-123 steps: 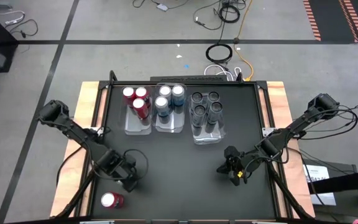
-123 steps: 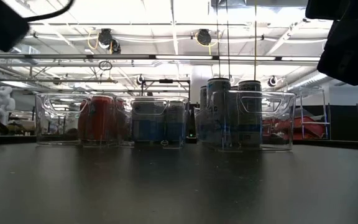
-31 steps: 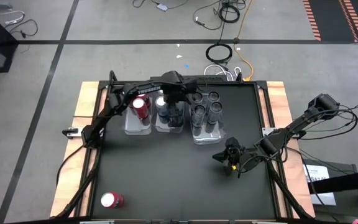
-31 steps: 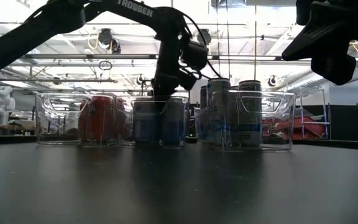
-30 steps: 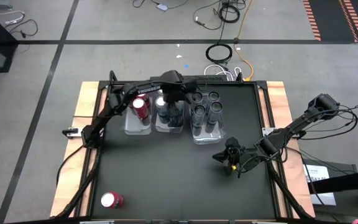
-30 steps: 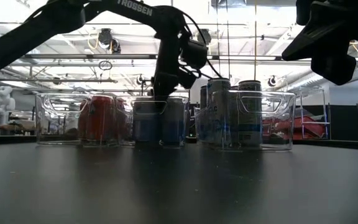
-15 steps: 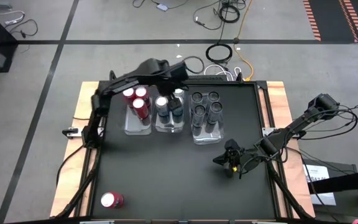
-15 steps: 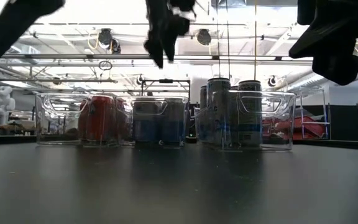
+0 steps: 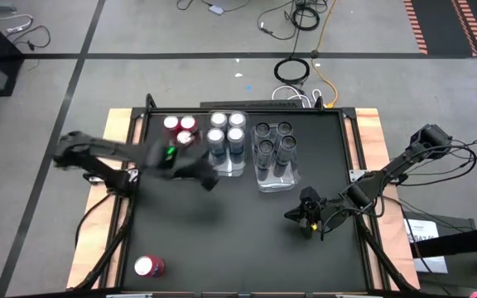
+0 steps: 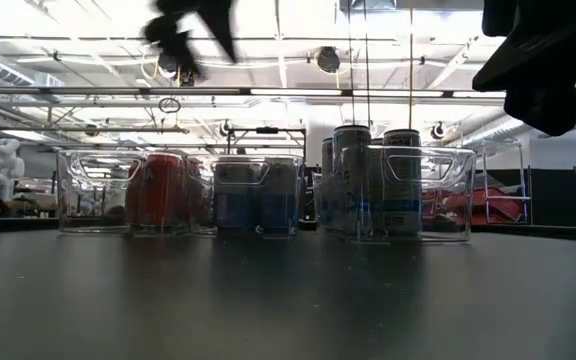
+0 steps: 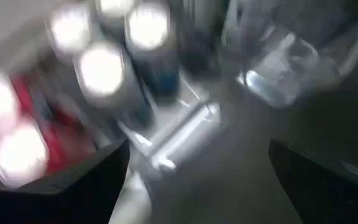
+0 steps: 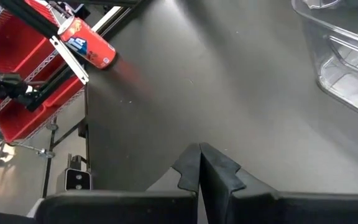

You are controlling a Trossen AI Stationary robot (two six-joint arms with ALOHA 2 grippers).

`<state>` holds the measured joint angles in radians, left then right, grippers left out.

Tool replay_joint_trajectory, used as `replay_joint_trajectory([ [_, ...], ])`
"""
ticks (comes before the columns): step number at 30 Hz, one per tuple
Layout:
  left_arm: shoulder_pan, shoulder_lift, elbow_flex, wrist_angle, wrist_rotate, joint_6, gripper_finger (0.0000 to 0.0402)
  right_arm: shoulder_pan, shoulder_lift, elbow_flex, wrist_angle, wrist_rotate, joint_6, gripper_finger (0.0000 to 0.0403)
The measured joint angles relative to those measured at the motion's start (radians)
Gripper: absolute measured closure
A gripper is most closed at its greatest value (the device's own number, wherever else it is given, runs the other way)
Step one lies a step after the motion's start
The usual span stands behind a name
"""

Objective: Sort soda cans
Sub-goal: Put the orange soda can into the left transparent bin

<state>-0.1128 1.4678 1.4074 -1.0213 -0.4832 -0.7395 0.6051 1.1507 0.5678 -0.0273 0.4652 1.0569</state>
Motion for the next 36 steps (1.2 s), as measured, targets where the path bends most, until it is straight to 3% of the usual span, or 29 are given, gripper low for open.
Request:
replay_joint_trajectory([
  [3, -0.146, -0.151, -0.237, 0.078, 0.012, -0.3, 0.0007, 0.0, 0.0, 0.0, 0.0, 0.0, -0.027, 0.0403],
  [6, -0.314, -0.279, -0.37, 0.085, 0.034, -0.581, 0.0007, 0.0, 0.0, 0.0, 0.0, 0.0, -0.063, 0.0403],
  [10, -0.494, -0.37, -0.394, 0.009, 0.115, -0.869, 0.0007, -0.001, 0.0, 0.0, 0.0, 0.0, -0.101, 0.0403],
  [15, -0.619, -0.357, -0.357, -0.156, 0.274, -1.121, 0.0007, -0.003, 0.0, 0.0, 0.0, 0.004, -0.127, 0.0403],
  [18, -0.659, -0.324, -0.357, -0.164, 0.336, -1.186, 0.0007, -0.003, 0.0, 0.0, 0.0, 0.004, -0.127, 0.0403],
  [26, -0.699, -0.256, -0.357, -0.038, 0.384, -1.16, 0.0007, -0.003, 0.0, 0.0, 0.0, 0.004, -0.121, 0.0403],
  [36, -0.742, -0.212, -0.357, -0.027, 0.404, -1.095, 0.0007, -0.003, 0.001, 0.0, 0.0, 0.005, 0.053, 0.0403],
])
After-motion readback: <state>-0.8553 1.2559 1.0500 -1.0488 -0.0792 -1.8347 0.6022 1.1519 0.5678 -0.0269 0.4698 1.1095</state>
